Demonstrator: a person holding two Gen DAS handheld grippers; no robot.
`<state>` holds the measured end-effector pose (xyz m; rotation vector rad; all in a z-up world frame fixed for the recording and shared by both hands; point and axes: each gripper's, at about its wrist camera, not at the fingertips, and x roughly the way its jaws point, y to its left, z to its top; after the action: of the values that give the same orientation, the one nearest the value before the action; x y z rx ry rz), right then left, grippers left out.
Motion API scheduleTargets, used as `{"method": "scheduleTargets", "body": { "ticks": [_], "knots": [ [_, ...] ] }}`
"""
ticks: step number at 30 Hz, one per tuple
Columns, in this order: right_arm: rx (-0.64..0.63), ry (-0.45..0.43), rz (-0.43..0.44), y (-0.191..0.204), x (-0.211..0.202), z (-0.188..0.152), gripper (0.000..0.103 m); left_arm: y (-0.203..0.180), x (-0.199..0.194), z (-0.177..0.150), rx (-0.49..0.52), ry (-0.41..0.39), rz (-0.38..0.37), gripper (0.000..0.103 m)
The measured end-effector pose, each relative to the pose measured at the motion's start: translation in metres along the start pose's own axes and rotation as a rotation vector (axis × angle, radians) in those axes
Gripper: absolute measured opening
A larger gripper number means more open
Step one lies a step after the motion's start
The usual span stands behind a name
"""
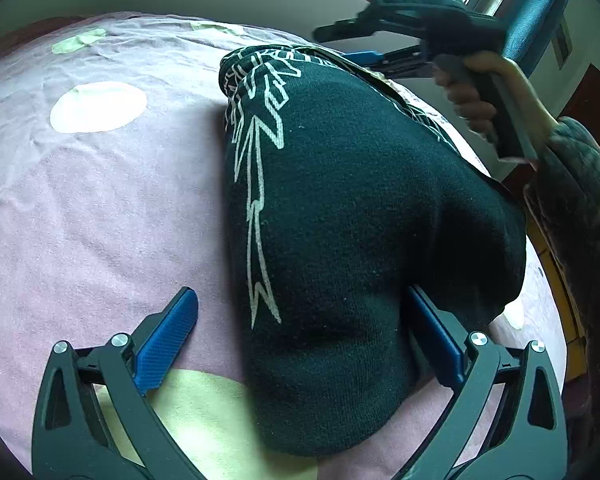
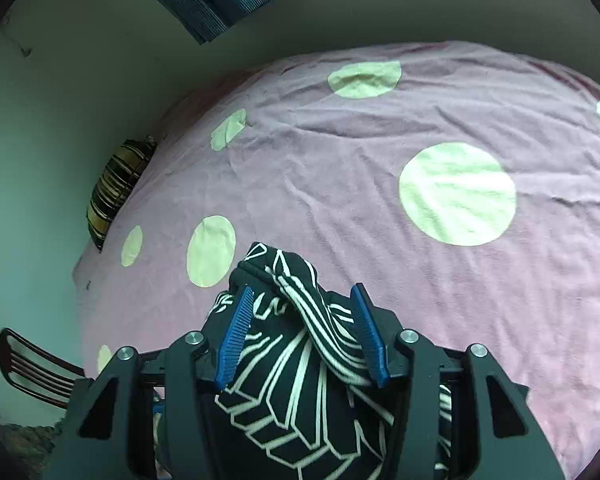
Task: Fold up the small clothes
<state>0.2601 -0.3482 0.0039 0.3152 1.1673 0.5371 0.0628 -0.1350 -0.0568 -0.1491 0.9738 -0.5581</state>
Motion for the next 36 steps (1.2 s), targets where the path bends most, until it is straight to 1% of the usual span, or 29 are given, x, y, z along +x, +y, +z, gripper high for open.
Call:
{"method": "scheduleTargets", "body": {
  "ticks": [1,2,4,6,8,9,10,13,14,15,16,17,19,20,21,22,24,26,28,29,30,32,33,34,35,36],
  "knots": [
    [0.023,0.020,0.020,-0.005,0.007,0.004,0.020,0.000,0.000,0.000,0.001,-0.002,0.000,0.101],
    [0.041,0.039,0.027,-0.009,0.012,0.007,0.014,0.000,0.001,0.001,0.001,-0.004,0.001,0.101],
    [0.045,0.021,-0.006,-0.011,0.011,0.007,0.011,0.000,0.000,0.001,0.001,-0.009,0.004,0.101],
    [0.078,-0.011,-0.006,-0.021,0.006,0.011,0.010,-0.002,-0.003,-0.003,0.002,-0.017,0.010,0.101],
    [0.145,-0.054,0.031,-0.038,-0.002,0.013,0.010,-0.004,-0.007,-0.008,-0.002,-0.023,0.008,0.101],
    [0.168,-0.059,0.041,-0.045,-0.002,0.013,0.010,-0.004,-0.007,-0.008,-0.005,-0.024,0.005,0.101],
    [0.195,-0.055,0.050,-0.051,0.001,0.011,0.010,-0.003,-0.006,-0.008,-0.008,-0.025,0.002,0.101],
    [0.257,-0.025,0.044,-0.067,0.014,0.005,0.010,-0.002,-0.006,-0.009,-0.013,-0.022,-0.001,0.101],
    [0.287,-0.019,0.064,-0.071,0.017,0.002,0.010,-0.001,-0.007,-0.009,-0.013,-0.022,-0.001,0.101],
    [0.305,-0.022,0.078,-0.074,0.016,0.001,0.011,0.000,-0.008,-0.008,-0.014,-0.021,-0.002,0.101],
    [0.305,-0.042,0.078,-0.073,0.011,-0.001,0.012,0.000,-0.008,-0.008,-0.015,-0.020,-0.005,0.101],
    [0.293,-0.067,0.067,-0.069,0.004,-0.004,0.012,0.000,-0.008,-0.008,-0.015,-0.017,-0.007,0.101],
    [0.262,-0.150,-0.047,-0.063,-0.023,-0.010,0.019,0.002,-0.008,-0.008,-0.016,-0.012,-0.011,0.101],
    [0.265,-0.187,-0.086,-0.065,-0.036,-0.015,0.021,0.002,-0.008,-0.007,-0.019,-0.009,-0.016,0.101],
    [0.277,-0.215,-0.096,-0.067,-0.049,-0.022,0.029,0.002,-0.007,-0.006,-0.019,-0.007,-0.018,0.101],
    [0.301,-0.249,-0.085,-0.070,-0.065,-0.035,0.039,0.003,-0.007,-0.005,-0.020,-0.006,-0.020,0.101],
    [0.322,-0.311,-0.068,-0.067,-0.093,-0.062,0.048,0.003,-0.008,-0.004,-0.022,-0.007,-0.026,0.101],
    [0.293,-0.365,-0.078,-0.053,-0.116,-0.100,0.049,0.003,-0.009,-0.003,-0.025,-0.006,-0.033,0.101],
    [0.279,-0.419,-0.076,-0.035,-0.130,-0.141,0.049,0.005,-0.012,-0.003,-0.030,-0.009,-0.045,0.101],
    [0.272,-0.447,-0.049,-0.028,-0.135,-0.159,0.049,0.005,-0.014,-0.003,-0.030,-0.011,-0.051,0.101],
    [0.263,-0.461,0.006,-0.019,-0.137,-0.180,0.049,0.005,-0.016,-0.003,-0.030,-0.013,-0.055,0.101],
    [0.258,-0.462,0.113,-0.005,-0.131,-0.209,0.050,0.003,-0.020,-0.004,-0.020,-0.018,-0.056,0.101],
    [0.262,-0.453,0.164,0.000,-0.125,-0.221,0.053,0.001,-0.023,-0.005,-0.008,-0.023,-0.054,0.101],
    [0.273,-0.422,0.186,0.003,-0.115,-0.226,0.056,0.000,-0.025,-0.006,0.001,-0.025,-0.050,0.101],
    [0.294,-0.372,0.166,0.002,-0.101,-0.231,0.056,-0.002,-0.027,-0.007,0.013,-0.025,-0.048,0.101],
    [0.308,-0.327,0.127,-0.003,-0.086,-0.235,0.056,-0.007,-0.030,-0.009,0.023,-0.024,-0.052,0.101]
  ]
}}
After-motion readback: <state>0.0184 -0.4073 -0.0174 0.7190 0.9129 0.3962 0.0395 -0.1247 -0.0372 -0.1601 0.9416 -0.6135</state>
